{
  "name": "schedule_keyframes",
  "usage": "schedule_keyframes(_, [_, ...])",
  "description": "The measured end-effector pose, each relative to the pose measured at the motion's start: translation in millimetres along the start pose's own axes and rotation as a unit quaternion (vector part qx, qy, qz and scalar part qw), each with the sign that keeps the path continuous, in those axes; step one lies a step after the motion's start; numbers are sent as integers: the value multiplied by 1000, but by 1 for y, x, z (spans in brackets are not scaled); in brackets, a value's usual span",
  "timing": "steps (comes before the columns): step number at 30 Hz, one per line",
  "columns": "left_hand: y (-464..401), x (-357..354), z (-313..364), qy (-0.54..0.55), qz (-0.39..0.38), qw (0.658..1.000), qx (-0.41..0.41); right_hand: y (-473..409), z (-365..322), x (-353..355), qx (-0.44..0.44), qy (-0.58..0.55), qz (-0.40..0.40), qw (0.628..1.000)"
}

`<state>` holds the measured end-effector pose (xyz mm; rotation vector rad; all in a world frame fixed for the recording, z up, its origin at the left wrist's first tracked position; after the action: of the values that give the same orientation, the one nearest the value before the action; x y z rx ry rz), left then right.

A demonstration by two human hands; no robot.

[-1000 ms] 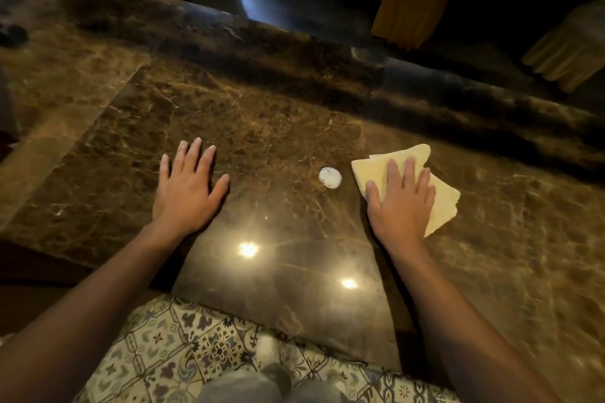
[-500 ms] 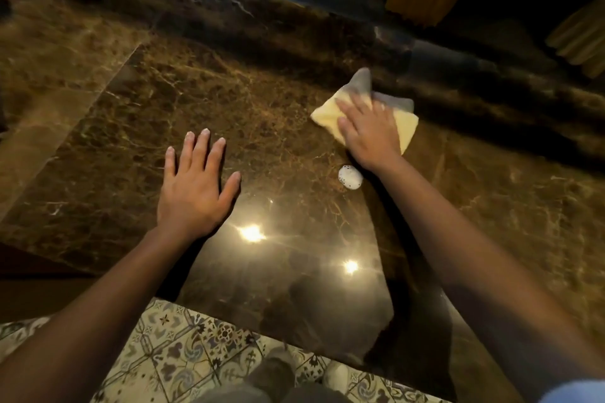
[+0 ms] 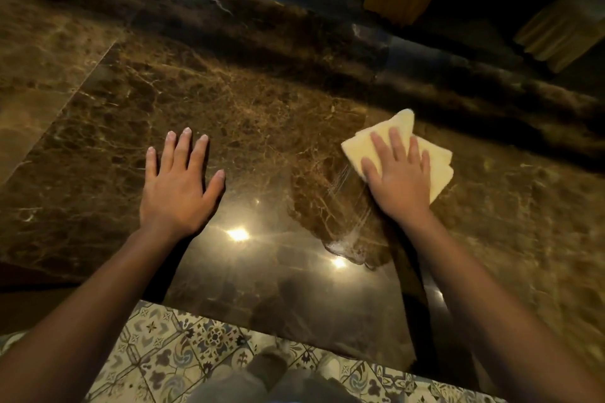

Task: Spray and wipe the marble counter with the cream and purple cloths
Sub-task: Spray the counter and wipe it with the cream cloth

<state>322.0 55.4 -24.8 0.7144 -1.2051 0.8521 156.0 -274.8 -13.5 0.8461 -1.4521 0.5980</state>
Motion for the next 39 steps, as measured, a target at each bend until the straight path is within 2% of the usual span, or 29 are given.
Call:
schedule_keyframes(3, [1, 0, 1, -5, 7, 1000, -1, -64, -2, 11, -58, -29, 5, 998])
schedule_keyframes(6, [0, 1, 1, -7, 7, 1000, 0, -76, -44, 12, 2, -29, -6, 1000])
schedule_keyframes(11, [2, 0, 1, -2, 14, 1000, -1, 46, -102, -8, 213, -29, -46, 976])
schedule_keyframes(14, [3, 1, 1, -2, 16, 1000, -3, 129, -82, -22, 261, -11, -35, 965])
schedule_keyframes(16, [8, 0, 6, 0, 10, 1000, 8, 156, -44, -26, 224, 4, -32, 974])
schedule_keyframes(19, [21, -8, 18, -13, 11, 1000, 12, 149, 14, -21, 89, 19, -21, 996])
schedule_keyframes(23, [25, -11, 20, -15, 18, 1000, 6, 76, 54, -6, -101, -12, 7, 995])
schedule_keyframes(26, [23, -10, 21, -16, 21, 1000, 7, 12, 43, 6, -153, -41, 2, 987])
schedule_keyframes(28, [23, -10, 22, -12, 24, 1000, 4, 0, 8, 5, -96, -39, -10, 995])
schedule_keyframes(30, [23, -7, 21, -3, 29, 1000, 5, 21, -43, -3, 18, -14, -15, 1000])
schedule_keyframes(33, [23, -8, 22, -4, 27, 1000, 12, 100, -95, -17, 185, -6, -40, 982])
schedule_keyframes(35, [22, -7, 22, -1, 28, 999, 14, 155, -95, -25, 260, -8, -37, 965])
schedule_keyframes(37, [24, -7, 24, 3, 25, 1000, 13, 190, -68, -31, 272, -11, -35, 962])
schedule_keyframes(39, [25, -7, 22, 0, 23, 1000, 16, 208, -28, -31, 214, -7, -34, 976])
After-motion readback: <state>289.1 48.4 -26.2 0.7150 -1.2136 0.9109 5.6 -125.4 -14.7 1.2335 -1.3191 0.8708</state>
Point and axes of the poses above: each hand's wrist, its own y-axis away from the middle knuckle, its own x-axis out of the back of the hand, z = x × y, the point moved 1 cm from there along -y, towards the middle knuckle, and after that the axes turned 3 degrees about y, right-handed, at the moved point
